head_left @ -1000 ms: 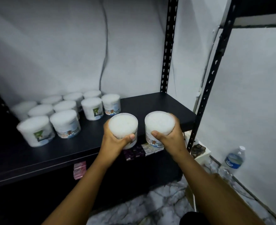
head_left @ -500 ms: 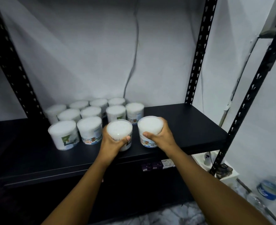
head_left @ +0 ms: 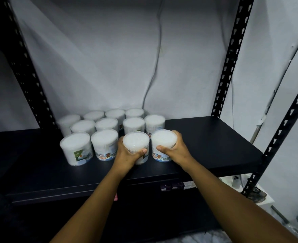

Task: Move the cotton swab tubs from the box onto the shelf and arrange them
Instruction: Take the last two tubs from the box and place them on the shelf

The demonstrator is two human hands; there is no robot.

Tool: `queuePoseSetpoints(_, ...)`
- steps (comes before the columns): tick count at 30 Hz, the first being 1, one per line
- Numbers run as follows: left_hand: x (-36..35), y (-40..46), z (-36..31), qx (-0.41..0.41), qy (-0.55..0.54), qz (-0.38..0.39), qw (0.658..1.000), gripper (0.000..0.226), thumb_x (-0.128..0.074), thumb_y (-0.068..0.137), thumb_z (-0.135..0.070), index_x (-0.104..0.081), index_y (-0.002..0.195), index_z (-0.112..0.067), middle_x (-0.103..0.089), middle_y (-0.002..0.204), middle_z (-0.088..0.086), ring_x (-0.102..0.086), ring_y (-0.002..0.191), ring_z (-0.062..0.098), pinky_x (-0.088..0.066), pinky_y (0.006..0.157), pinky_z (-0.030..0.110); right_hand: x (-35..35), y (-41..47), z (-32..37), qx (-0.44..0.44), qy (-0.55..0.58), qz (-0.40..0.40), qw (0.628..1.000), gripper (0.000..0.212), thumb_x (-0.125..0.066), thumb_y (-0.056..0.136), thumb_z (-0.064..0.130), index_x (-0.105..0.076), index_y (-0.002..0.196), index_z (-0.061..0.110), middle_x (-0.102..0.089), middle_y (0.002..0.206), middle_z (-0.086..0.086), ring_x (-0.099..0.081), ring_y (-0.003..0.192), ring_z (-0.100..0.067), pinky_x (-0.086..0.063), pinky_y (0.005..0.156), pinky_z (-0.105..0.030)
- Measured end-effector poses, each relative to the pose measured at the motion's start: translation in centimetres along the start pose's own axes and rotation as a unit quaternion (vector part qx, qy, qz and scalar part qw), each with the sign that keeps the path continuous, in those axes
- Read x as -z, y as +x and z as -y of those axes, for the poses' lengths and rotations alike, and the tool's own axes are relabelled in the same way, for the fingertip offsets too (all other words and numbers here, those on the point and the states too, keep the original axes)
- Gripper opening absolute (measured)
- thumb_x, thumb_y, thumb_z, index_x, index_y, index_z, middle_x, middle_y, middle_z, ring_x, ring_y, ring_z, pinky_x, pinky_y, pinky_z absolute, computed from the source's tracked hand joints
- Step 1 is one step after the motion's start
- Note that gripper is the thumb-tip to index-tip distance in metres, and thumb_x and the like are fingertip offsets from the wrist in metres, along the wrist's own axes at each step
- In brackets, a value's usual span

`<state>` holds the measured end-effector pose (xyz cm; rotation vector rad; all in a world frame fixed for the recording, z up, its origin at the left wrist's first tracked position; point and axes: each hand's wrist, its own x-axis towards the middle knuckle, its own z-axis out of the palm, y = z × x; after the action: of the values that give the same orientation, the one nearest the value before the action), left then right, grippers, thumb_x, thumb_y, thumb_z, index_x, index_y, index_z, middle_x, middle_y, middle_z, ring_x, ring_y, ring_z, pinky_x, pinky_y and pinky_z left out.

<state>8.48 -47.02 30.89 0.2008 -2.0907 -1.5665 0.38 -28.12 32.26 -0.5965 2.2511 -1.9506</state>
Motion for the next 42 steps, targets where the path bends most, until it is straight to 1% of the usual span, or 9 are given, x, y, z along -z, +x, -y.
queuePoseSetpoints(3, 0.0, 0.5, 0.2, -0.002, 0.006, 0.0, 1.0, 0.076, -0.082, 0.071, -0.016, -0.031, 0.126, -0.022, -0.044, 0.122, -0.009, -0.047, 0.107, -0.002, -0.038, 0.079, 0.001, -0.1, 0.5, 0.0, -0.004, -0.002, 0.002, 1.0, 0.076, -0.084, 0.068, 0.021, -0.037, 0.127, 0.029, -0.054, 0.114, 0.01, -0.055, 0.108, -0.01, -0.053, 0.083, -0.025)
queuePoseSetpoints(10, 0.1, 1.4, 0.7, 0.002, -0.018, 0.001, 1.0, 0.08, -0.083, 0.07, -0.016, -0.029, 0.128, -0.024, -0.043, 0.124, -0.01, -0.046, 0.113, 0.004, -0.038, 0.081, 0.004, -0.4, 1.6, 0.0, 0.001, -0.003, 0.01, 1.0, 0.073, -0.083, 0.071, 0.021, -0.036, 0.127, 0.028, -0.054, 0.115, 0.008, -0.055, 0.103, -0.005, -0.05, 0.074, -0.015)
queuePoseSetpoints(14, 0.2, 1.7, 0.8, 0.003, -0.025, 0.005, 1.0, 0.082, -0.086, 0.067, -0.022, -0.029, 0.126, -0.026, -0.043, 0.119, -0.017, -0.047, 0.11, -0.002, -0.04, 0.081, 0.004, -0.8, 2.2, -0.2, 0.004, 0.0, 0.013, 1.0, 0.074, -0.083, 0.071, 0.021, -0.036, 0.127, 0.028, -0.054, 0.116, 0.007, -0.055, 0.108, -0.011, -0.051, 0.079, -0.02)
queuePoseSetpoints(19, 0.6, 2.2, 1.3, 0.006, -0.02, 0.011, 1.0, 0.097, -0.081, 0.052, -0.05, -0.029, 0.13, -0.026, -0.043, 0.132, -0.005, -0.046, 0.12, 0.008, -0.039, 0.094, 0.019, -1.3, 3.0, -0.3, 0.003, -0.007, 0.015, 1.0, 0.077, -0.083, 0.07, 0.024, -0.035, 0.13, 0.026, -0.054, 0.119, 0.005, -0.055, 0.11, -0.012, -0.052, 0.083, -0.025)
queuePoseSetpoints(23, 0.7, 2.6, 1.3, 0.003, -0.011, 0.017, 1.0, 0.09, -0.085, 0.061, -0.038, -0.028, 0.13, -0.025, -0.043, 0.13, -0.006, -0.046, 0.12, 0.008, -0.037, 0.085, 0.007, -1.6, 3.4, -0.3, 0.006, -0.004, 0.015, 1.0, 0.077, -0.083, 0.071, 0.022, -0.034, 0.131, 0.025, -0.053, 0.117, 0.007, -0.055, 0.106, -0.008, -0.05, 0.073, -0.014)
queuePoseSetpoints(26, 0.8, 2.8, 1.7, 0.002, -0.011, 0.013, 1.0, 0.09, -0.083, 0.061, -0.035, -0.029, 0.132, -0.022, -0.043, 0.13, -0.005, -0.046, 0.119, 0.007, -0.037, 0.084, 0.005, -1.7, 3.6, -0.4, 0.01, -0.002, 0.014, 1.0, 0.077, -0.083, 0.071, 0.021, -0.034, 0.131, 0.025, -0.053, 0.117, 0.007, -0.055, 0.106, -0.008, -0.05, 0.069, -0.012)
queuePoseSetpoints(33, 0.9, 3.0, 1.8, 0.006, -0.006, 0.008, 1.0, 0.089, -0.085, 0.062, -0.035, -0.029, 0.131, -0.024, -0.044, 0.13, -0.006, -0.046, 0.12, 0.009, -0.038, 0.096, 0.02, -1.8, 4.0, -0.7, 0.008, 0.002, 0.019, 1.0, 0.076, -0.083, 0.071, 0.022, -0.034, 0.129, 0.027, -0.053, 0.118, 0.006, -0.055, 0.109, -0.011, -0.049, 0.074, -0.014)
queuePoseSetpoints(37, 1.0, 3.1, 1.8, 0.008, 0.0, 0.007, 1.0, 0.1, -0.082, 0.052, -0.049, -0.032, 0.133, -0.021, -0.046, 0.131, -0.005, -0.047, 0.121, 0.009, -0.041, 0.101, 0.027, -1.9, 4.3, -0.8, 0.007, 0.004, 0.021, 1.0, 0.077, -0.083, 0.07, 0.023, -0.034, 0.129, 0.029, -0.053, 0.118, 0.006, -0.055, 0.109, -0.011, -0.05, 0.076, -0.016)
queuePoseSetpoints(42, 1.0, 3.1, 1.6, 0.011, 0.004, 0.004, 1.0, 0.101, -0.083, 0.054, -0.045, -0.028, 0.136, -0.021, -0.043, 0.132, -0.006, -0.045, 0.121, 0.01, -0.038, 0.098, 0.024, -1.9, 4.4, -0.9, 0.006, -0.002, 0.022, 1.0, 0.079, -0.083, 0.07, 0.025, -0.033, 0.131, 0.027, -0.053, 0.121, 0.004, -0.054, 0.111, -0.012, -0.05, 0.081, -0.021)
